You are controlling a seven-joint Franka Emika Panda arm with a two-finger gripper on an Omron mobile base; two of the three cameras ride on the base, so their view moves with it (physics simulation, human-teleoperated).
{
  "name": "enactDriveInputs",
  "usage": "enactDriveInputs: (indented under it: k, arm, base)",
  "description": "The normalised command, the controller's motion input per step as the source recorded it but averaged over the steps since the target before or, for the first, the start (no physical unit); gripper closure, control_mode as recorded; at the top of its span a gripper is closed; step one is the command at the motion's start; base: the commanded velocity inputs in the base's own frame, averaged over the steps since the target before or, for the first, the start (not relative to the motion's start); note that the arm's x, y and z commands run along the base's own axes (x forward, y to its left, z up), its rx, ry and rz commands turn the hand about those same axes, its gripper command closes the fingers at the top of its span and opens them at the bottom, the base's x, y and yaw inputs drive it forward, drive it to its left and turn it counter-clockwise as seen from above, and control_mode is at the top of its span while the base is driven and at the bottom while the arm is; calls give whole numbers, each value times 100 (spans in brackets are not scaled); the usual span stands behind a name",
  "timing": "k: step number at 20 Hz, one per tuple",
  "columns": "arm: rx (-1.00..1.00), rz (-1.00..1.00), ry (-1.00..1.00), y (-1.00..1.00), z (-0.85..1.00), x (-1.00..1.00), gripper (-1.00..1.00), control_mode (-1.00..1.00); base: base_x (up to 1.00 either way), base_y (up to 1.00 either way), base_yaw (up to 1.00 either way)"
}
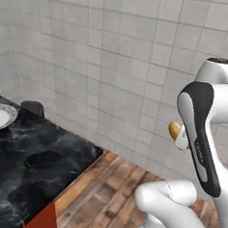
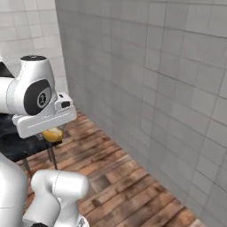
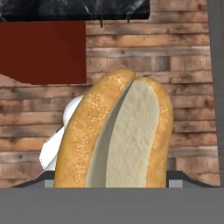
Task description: Move the hot dog bun to the plate on the dining table and place the condiment next to that plate. Then navigate to the fridge and take the sausage and place it on the plate as well.
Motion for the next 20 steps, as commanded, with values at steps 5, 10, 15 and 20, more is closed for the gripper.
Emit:
enactDriveInputs:
  k: [5,10,15,20]
  arm:
    - [0,0,0,0,0,0,100,100]
    - [0,0,0,0,0,0,100,100]
    - [0,0,0,0,0,0,100,100]
    - [0,0,0,0,0,0,100,100]
  base:
    - [65,-38,53]
    - [75,-44,50]
    - [79,-49,47]
    - [79,-45,48]
